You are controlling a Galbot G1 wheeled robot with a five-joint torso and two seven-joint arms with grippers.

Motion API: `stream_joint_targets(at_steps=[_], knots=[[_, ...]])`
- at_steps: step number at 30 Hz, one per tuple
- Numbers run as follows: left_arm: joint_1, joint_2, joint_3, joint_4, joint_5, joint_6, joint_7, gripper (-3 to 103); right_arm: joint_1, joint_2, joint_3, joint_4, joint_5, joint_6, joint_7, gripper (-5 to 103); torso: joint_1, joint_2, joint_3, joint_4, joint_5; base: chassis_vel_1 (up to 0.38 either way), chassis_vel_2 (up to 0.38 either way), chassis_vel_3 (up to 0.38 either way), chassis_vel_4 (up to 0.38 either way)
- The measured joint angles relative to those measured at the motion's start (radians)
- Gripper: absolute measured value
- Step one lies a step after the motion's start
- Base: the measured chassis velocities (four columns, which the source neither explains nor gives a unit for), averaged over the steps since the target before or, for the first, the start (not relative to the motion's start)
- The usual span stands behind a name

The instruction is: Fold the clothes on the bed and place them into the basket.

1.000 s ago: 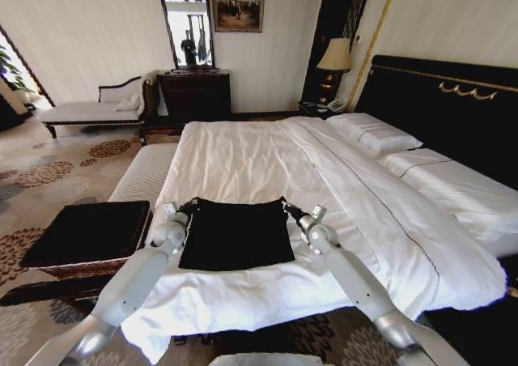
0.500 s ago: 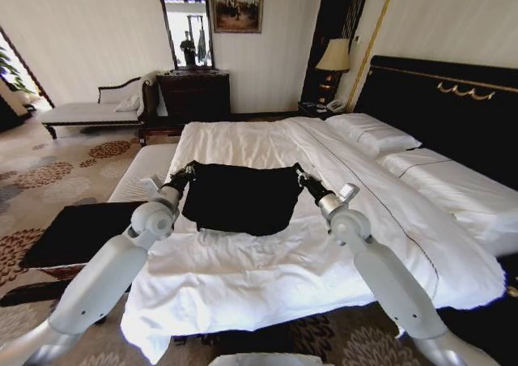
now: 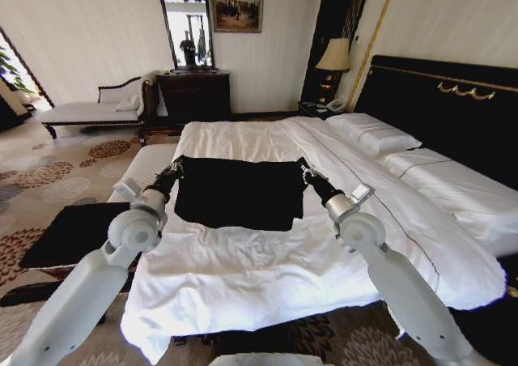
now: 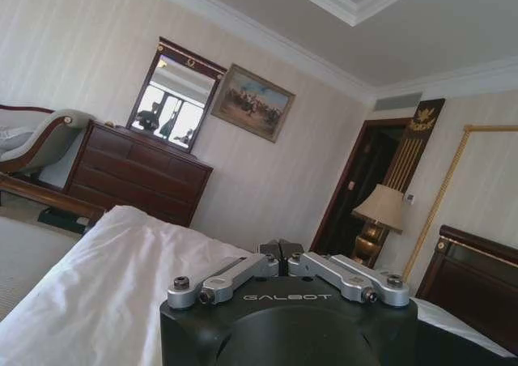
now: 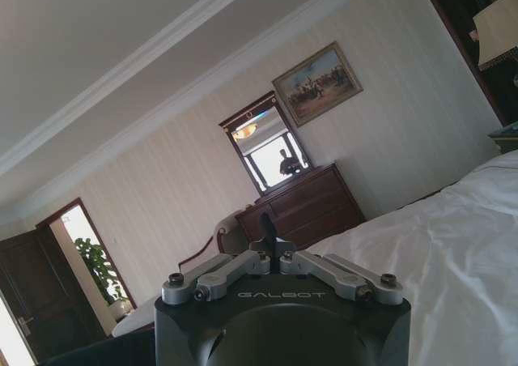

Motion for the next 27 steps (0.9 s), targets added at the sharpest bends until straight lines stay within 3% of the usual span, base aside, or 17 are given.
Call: stream_joint_targets(at_steps=[3,4,7,12,18,23,27], knots=[[0.193,-0.009,-0.106,-0.127,0.046,0.003,0.014,0,-0.087,-0.014,0.067,0.103,0.033,-0.01,0.03,0,0.0,0.0,0.0,-0.0004,0.0004,0.0,0.0,0.0,0.0],[0.193,-0.009,-0.106,-0.127,0.046,0.003,0.014,0,-0.087,-0.014,0.067,0.103,0.033,-0.01,0.03,0,0.0,0.0,0.0,-0.0004,0.0004,0.0,0.0,0.0,0.0],[0.412,-0.048,-0.204,-0.244,0.096,0.006,0.026,0,-0.222,-0.021,0.138,0.191,0.055,-0.031,0.049,0,0.0,0.0,0.0,-0.0001,0.0006,0.0,0.0,0.0,0.0],[0.51,-0.075,-0.241,-0.289,0.116,0.013,0.014,0,-0.302,-0.015,0.179,0.238,0.104,-0.056,0.083,0,0.0,0.0,0.0,-0.0005,0.0004,0.0,0.0,0.0,0.0],[0.458,-0.081,-0.155,-0.262,0.148,0.017,-0.012,0,-0.245,-0.008,0.118,0.151,0.1,-0.067,0.089,0,0.0,0.0,0.0,-0.0004,0.0006,0.0,0.0,0.0,0.0],[0.371,-0.129,-0.032,-0.143,0.182,0.017,-0.035,0,-0.16,0.019,0.009,0.003,0.051,-0.064,0.068,0,0.0,0.0,0.0,-0.0001,0.0005,0.0,0.0,0.0,0.0],[0.196,-0.171,0.074,0.072,0.193,0.017,-0.041,0,-0.051,0.063,-0.109,-0.215,-0.023,-0.037,0.034,0,0.0,0.0,0.0,-0.0002,0.0002,0.0,0.0,0.0,0.0]])
